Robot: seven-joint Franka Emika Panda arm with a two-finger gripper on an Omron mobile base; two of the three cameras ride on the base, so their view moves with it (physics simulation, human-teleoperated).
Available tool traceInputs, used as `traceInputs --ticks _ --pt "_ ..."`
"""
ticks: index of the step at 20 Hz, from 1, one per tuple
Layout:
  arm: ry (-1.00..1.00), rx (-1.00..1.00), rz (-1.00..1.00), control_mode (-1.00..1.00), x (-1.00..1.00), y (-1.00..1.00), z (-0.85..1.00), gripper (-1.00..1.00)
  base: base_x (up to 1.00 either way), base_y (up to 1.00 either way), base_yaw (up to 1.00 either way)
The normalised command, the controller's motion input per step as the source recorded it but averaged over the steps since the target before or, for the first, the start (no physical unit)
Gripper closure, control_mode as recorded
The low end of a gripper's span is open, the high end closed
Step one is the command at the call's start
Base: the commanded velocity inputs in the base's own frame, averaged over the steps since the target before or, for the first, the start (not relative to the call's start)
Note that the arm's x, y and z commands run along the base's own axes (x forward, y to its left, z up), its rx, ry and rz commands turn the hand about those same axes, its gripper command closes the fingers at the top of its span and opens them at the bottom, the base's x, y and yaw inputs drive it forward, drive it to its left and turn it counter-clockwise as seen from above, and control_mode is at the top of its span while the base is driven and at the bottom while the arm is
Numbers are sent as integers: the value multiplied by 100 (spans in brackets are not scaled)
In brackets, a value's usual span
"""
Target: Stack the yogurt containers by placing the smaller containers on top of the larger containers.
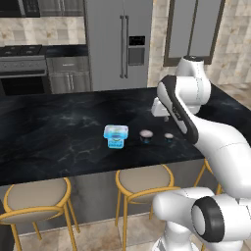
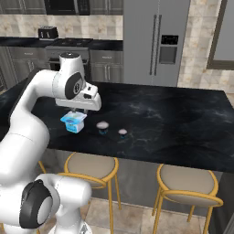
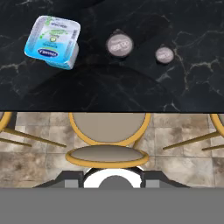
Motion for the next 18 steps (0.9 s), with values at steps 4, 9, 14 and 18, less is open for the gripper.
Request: traceInputs --ticks 4,9,14,18 --pt "-4 1 -2 -100 0 -7 0 -100 0 0 0" --pt "-2 4 -7 -100 0 -11 -7 -100 0 0 0" --pt "0 4 -7 -100 2 -4 -15 -100 0 0 0" --pt "-1 4 -7 -100 12 -2 -21 -100 0 0 0"
